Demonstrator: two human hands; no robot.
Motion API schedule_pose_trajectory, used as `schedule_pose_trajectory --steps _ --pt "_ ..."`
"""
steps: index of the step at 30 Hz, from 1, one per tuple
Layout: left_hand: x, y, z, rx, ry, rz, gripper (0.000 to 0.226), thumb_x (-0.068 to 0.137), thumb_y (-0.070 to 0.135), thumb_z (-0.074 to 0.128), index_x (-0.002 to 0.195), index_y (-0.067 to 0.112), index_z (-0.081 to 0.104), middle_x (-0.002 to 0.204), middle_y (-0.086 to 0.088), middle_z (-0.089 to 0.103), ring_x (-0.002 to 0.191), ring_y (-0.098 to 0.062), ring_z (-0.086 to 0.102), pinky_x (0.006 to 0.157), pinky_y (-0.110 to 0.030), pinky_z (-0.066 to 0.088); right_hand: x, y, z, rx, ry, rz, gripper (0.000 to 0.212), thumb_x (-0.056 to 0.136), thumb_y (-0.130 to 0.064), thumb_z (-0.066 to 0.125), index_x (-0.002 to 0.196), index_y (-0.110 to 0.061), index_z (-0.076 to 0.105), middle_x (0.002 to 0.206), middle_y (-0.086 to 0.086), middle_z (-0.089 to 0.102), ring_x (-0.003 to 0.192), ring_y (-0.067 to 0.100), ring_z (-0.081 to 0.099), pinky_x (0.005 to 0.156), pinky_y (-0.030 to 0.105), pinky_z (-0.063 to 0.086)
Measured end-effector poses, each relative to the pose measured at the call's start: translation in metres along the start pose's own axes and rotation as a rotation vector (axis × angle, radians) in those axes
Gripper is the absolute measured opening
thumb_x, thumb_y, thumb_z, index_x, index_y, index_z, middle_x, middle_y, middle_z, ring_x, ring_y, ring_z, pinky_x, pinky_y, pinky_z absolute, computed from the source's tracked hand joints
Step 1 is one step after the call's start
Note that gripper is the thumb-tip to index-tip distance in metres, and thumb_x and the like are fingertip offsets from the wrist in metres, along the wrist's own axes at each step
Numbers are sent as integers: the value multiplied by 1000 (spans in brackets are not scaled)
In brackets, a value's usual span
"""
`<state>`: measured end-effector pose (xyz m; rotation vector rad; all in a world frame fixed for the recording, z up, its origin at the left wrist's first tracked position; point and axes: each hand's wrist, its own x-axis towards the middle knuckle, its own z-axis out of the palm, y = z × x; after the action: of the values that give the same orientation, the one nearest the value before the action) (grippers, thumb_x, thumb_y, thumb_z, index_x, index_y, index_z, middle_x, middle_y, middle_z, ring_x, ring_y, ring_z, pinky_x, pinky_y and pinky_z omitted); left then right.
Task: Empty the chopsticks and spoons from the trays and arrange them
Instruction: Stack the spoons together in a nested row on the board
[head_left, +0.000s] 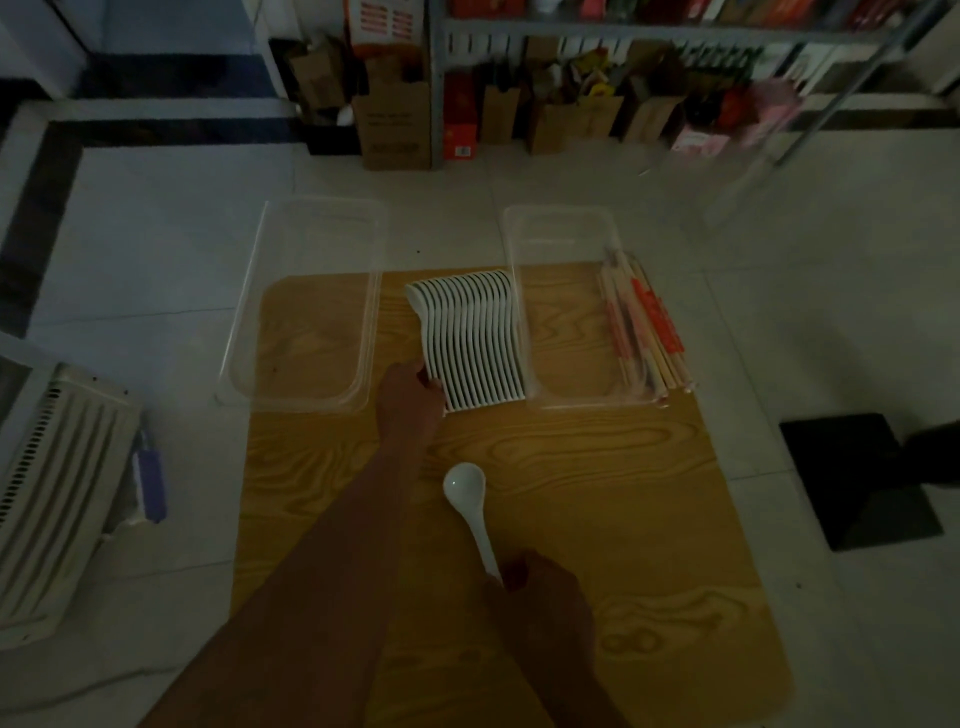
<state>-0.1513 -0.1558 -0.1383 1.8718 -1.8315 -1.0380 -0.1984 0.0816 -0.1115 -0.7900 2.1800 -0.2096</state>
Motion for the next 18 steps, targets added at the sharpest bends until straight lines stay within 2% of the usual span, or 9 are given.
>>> schedule_pose_trajectory --steps 3,4,7,9,11,14,18 --pt "1 1 -5 -4 -23 34 19 92 10 53 105 13 67 99 -8 64 86 -17 56 60 -13 34 -2 1 6 28 -20 26 16 90 -45 58 93 -31 64 82 -16 62 73 -1 60 71 25 55" --pt "2 2 -6 4 -34 34 20 92 10 53 105 11 68 99 -9 66 83 -15 55 56 -11 31 -1 0 8 25 -8 22 14 90 -44 59 92 -31 65 80 -16 63 72 0 61 71 26 57" --pt "5 8 -13 52 -77 22 27 92 11 56 116 7 66 111 -10 66 95 -21 61 64 -13 36 1 -9 12 -3 11 -2 17 90 -45 60 89 -30 67 79 -13 65 70 2 62 66 24 55" --pt "10 9 -17 50 -118 16 26 89 11 58 114 8 67 102 -7 67 82 -12 58 57 -12 35 7 -19 14 -37 21 -31 21 91 -46 58 89 -27 68 82 -11 67 73 3 61 63 22 50" --pt "16 7 -18 48 -160 1 21 88 11 57 105 10 70 94 -3 67 65 -6 52 49 -13 32 15 -34 14 -70 50 -71 21 92 -44 58 90 -26 69 85 -11 68 73 5 59 63 23 47" --pt "21 9 -21 56 -207 -49 15 87 12 53 92 8 67 86 -2 64 66 -11 54 48 -19 34 29 -61 13 -105 95 -127 21 94 -39 56 91 -24 70 88 -9 69 69 6 53 62 23 43" --pt "23 17 -24 65 -229 -68 21 89 7 44 70 9 53 68 -2 54 58 -11 50 46 -21 36 53 -93 16 -143 175 -137 20 93 -34 55 92 -20 70 92 -2 69 80 15 64 65 25 46"
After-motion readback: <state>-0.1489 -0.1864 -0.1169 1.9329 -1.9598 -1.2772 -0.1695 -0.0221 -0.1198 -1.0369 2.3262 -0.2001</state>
